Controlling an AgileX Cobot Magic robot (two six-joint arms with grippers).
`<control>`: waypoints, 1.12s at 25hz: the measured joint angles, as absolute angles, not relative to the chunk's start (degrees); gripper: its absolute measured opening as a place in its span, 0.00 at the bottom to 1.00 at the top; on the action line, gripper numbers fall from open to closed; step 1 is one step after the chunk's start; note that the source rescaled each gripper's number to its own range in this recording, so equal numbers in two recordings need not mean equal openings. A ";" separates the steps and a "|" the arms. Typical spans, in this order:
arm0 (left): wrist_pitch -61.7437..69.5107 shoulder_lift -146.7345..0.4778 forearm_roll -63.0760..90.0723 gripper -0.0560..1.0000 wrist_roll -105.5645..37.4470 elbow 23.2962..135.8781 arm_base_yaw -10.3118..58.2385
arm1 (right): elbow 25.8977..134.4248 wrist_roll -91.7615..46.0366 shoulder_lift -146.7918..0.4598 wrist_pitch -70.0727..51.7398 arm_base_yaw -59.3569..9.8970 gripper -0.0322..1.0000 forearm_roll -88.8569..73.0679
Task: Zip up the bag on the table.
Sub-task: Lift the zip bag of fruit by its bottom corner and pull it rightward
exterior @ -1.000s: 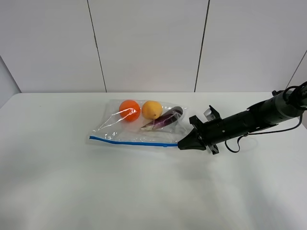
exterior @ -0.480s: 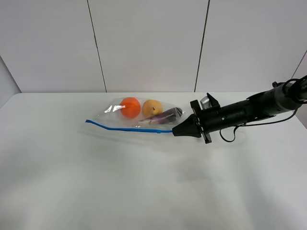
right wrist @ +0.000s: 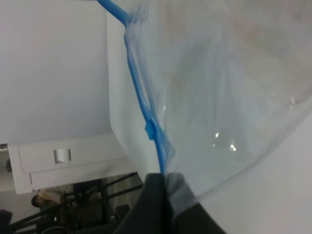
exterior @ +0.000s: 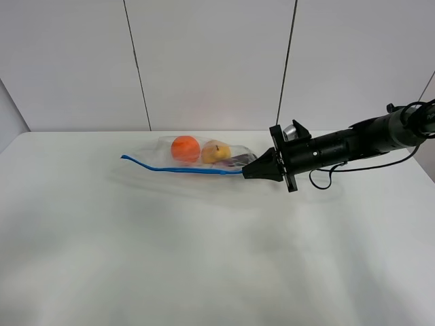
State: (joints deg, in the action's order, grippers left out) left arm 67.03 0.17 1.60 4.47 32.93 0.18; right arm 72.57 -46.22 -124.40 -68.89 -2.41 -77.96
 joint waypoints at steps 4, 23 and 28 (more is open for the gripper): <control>67.03 0.17 1.60 0.96 4.47 32.93 0.18 | 72.57 -45.77 -124.40 -68.89 -2.41 0.03 -77.90; 60.43 -15.19 5.79 0.96 0.67 43.00 0.18 | 72.83 -42.22 -124.40 -68.89 -2.41 0.03 -79.25; 56.20 -31.05 11.05 0.96 -10.32 49.45 0.18 | 72.83 -40.39 -123.23 -68.89 -2.41 0.03 -80.21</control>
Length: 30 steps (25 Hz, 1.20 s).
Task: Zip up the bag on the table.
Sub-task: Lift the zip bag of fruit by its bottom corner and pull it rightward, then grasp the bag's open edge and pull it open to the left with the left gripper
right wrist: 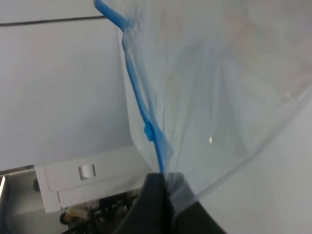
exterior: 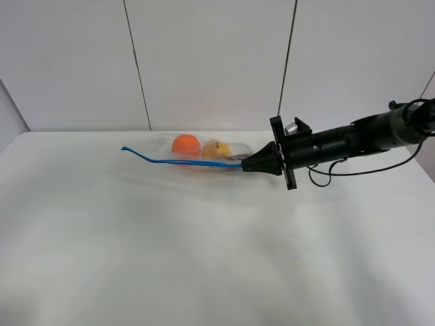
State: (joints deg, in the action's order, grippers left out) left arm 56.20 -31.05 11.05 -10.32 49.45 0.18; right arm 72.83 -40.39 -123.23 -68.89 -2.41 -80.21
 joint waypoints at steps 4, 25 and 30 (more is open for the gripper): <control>49.42 -41.14 19.74 0.96 -21.01 50.75 0.18 | 72.83 -39.07 -120.23 -68.89 -2.41 0.03 -81.25; 10.61 -79.57 67.34 0.96 -103.55 50.99 27.90 | 72.83 -37.21 -118.69 -68.91 -2.41 0.03 -82.23; 1.76 -87.90 68.79 0.96 -116.64 50.99 35.75 | 72.83 -37.21 -118.69 -68.91 -2.41 0.03 -82.27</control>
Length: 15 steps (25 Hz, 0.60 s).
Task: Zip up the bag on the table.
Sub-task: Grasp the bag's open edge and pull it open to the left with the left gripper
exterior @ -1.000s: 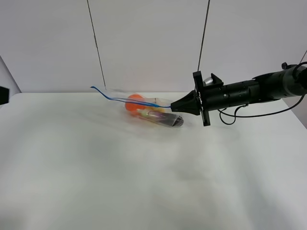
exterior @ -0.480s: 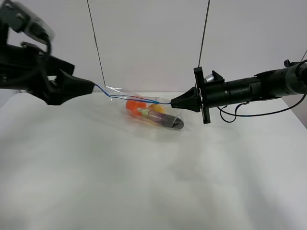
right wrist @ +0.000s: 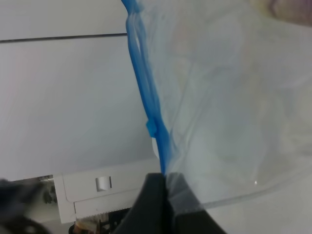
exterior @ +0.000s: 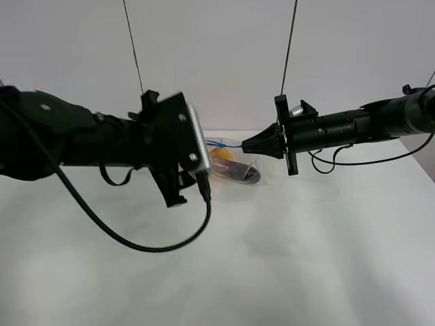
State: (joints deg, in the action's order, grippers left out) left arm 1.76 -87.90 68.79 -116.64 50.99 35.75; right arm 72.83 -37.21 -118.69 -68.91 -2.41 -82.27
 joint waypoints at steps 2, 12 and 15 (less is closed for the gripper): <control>-0.47 -91.13 68.79 0.96 -119.22 51.29 37.71 | 72.83 -37.21 -118.69 -68.91 -2.41 0.03 -82.27; -3.15 -99.29 68.84 0.96 -120.69 61.37 39.61 | 72.83 -37.21 -118.63 -68.91 -2.41 0.03 -82.41; -3.41 -101.56 68.84 0.96 -121.09 63.11 39.61 | 72.83 -37.21 -118.63 -68.91 -2.41 0.03 -82.41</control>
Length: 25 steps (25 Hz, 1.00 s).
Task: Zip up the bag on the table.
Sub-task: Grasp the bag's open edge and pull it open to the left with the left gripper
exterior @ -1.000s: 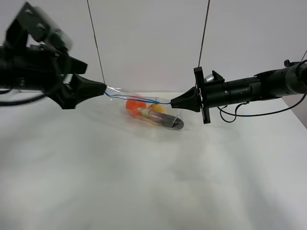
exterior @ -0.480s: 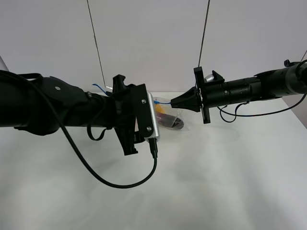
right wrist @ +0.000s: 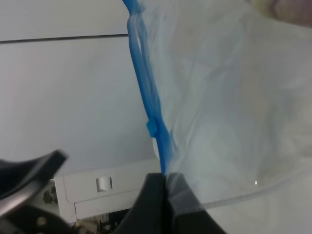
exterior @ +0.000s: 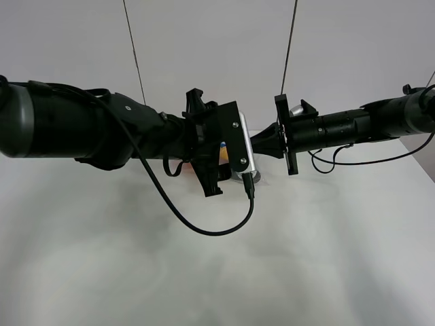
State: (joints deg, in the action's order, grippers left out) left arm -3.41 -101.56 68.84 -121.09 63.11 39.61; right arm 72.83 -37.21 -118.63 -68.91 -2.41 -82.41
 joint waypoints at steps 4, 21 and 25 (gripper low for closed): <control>-6.23 -105.22 67.17 0.95 -121.45 65.04 39.61 | 72.83 -37.21 -118.63 -68.91 -2.41 0.03 -82.41; -9.84 -107.39 66.82 0.41 -121.50 66.32 39.61 | 72.83 -37.21 -118.63 -68.91 -2.41 0.03 -82.41; -9.90 -107.45 66.82 0.30 -121.50 66.32 39.61 | 72.83 -37.21 -118.63 -68.91 -2.41 0.03 -82.41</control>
